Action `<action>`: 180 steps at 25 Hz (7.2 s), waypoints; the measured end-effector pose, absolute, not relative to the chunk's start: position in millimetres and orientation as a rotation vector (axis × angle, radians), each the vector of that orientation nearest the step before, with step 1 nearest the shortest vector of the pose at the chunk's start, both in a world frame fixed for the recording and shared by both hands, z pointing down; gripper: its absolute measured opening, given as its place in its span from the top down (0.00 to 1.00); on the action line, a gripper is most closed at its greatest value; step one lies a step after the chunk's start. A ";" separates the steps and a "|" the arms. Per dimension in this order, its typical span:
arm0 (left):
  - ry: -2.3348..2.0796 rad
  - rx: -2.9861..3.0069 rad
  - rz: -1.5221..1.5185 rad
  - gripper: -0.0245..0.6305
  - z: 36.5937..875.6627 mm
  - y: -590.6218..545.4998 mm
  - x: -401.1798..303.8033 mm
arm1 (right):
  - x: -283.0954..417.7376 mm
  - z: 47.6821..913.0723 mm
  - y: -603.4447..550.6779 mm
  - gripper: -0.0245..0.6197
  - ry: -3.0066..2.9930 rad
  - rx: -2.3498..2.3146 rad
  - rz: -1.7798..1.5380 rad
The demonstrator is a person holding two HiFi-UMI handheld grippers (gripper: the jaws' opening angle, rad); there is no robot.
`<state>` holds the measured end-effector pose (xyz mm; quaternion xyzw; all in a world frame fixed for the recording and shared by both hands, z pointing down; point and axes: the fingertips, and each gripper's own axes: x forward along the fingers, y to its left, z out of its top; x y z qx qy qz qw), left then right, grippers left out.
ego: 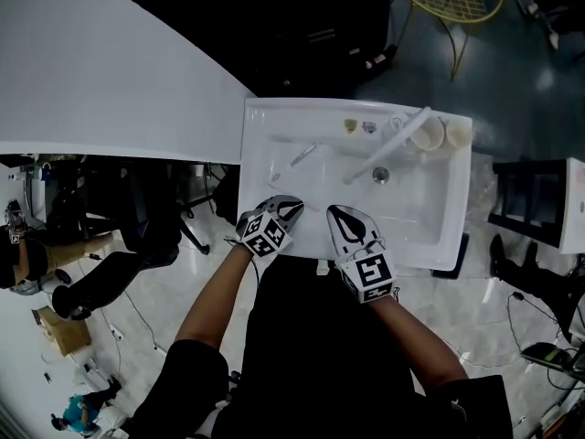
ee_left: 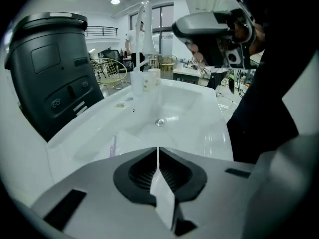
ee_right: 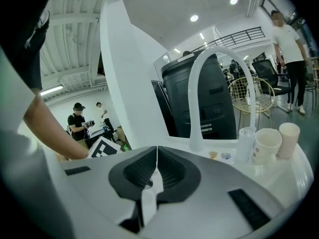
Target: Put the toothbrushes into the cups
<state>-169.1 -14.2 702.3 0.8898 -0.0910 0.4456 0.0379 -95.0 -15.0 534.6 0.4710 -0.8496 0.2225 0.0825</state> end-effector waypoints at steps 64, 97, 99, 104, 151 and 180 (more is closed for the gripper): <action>-0.662 2.751 0.473 0.87 542.4 -6.0 -186.4 | -101.4 472.3 14.3 0.93 -2.337 1.739 0.498; -0.919 2.815 0.212 0.87 461.7 47.6 55.7 | 87.9 455.8 44.0 0.93 -2.431 1.674 0.420; -0.987 2.795 0.215 0.88 460.8 40.1 85.1 | 119.1 451.9 35.5 0.93 -2.462 1.655 0.397; -1.084 2.753 0.239 0.88 461.4 19.0 133.0 | 175.4 446.3 14.5 0.93 -2.522 1.642 0.385; -1.118 2.752 0.048 0.87 517.4 -156.5 287.7 | 325.1 507.7 -118.8 0.93 -2.278 1.815 0.377; -1.055 2.678 0.155 0.87 571.4 -172.2 289.3 | 322.1 531.8 -116.4 0.93 -2.270 1.808 0.500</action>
